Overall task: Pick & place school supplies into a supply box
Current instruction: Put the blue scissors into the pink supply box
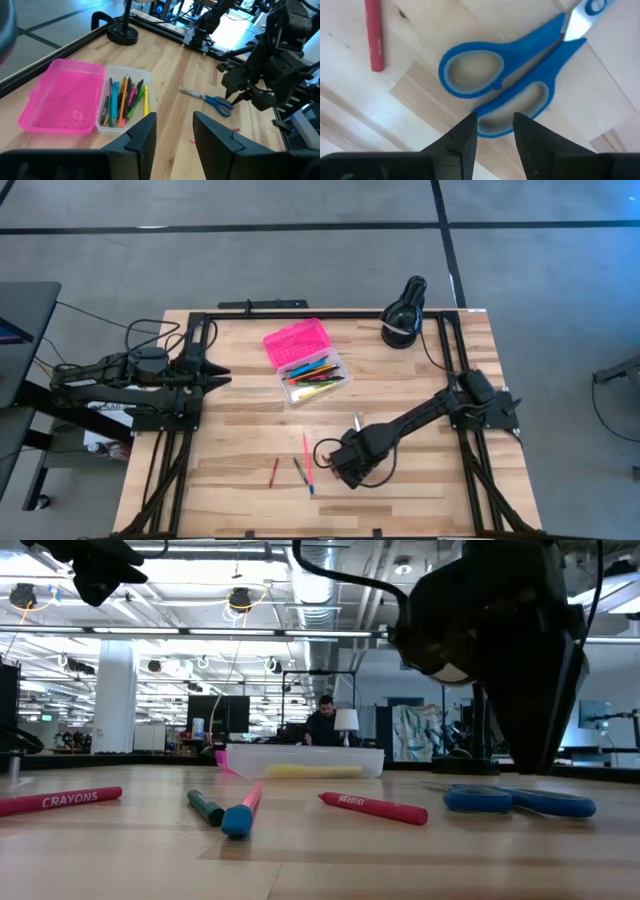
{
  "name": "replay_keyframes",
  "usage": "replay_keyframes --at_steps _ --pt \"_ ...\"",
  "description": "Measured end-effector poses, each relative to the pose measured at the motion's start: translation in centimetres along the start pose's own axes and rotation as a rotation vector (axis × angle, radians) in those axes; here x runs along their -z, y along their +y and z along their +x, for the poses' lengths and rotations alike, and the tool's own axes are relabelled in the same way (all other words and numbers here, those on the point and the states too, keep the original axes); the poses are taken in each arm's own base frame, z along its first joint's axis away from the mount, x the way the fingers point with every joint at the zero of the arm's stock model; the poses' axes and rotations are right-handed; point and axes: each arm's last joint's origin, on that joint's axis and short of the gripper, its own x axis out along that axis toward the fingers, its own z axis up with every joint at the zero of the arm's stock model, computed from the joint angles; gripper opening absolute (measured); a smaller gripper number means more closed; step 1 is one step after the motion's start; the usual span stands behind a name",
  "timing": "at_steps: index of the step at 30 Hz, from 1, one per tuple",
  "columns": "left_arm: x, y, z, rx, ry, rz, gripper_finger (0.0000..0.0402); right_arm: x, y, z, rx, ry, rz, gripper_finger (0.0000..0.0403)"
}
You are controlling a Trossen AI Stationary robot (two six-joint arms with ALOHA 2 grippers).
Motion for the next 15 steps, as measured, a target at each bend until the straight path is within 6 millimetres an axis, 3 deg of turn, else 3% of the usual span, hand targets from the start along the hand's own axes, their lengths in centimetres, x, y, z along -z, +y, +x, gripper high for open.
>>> replay_keyframes --at_steps 4,8,15 --pt "0.0 0.0 0.0 -0.009 -0.004 0.004 0.0121 0.1 -0.1 -0.6 -0.015 -0.002 0.022 0.012" --pt "0.0 0.1 0.0 -0.018 -0.008 0.008 0.0121 -0.5 -0.2 -0.9 -0.04 -0.002 0.234 0.012" --pt "0.0 0.1 0.0 -0.024 -0.01 0.021 0.0121 -1.2 0.3 -0.8 -0.109 -0.034 0.418 0.015"
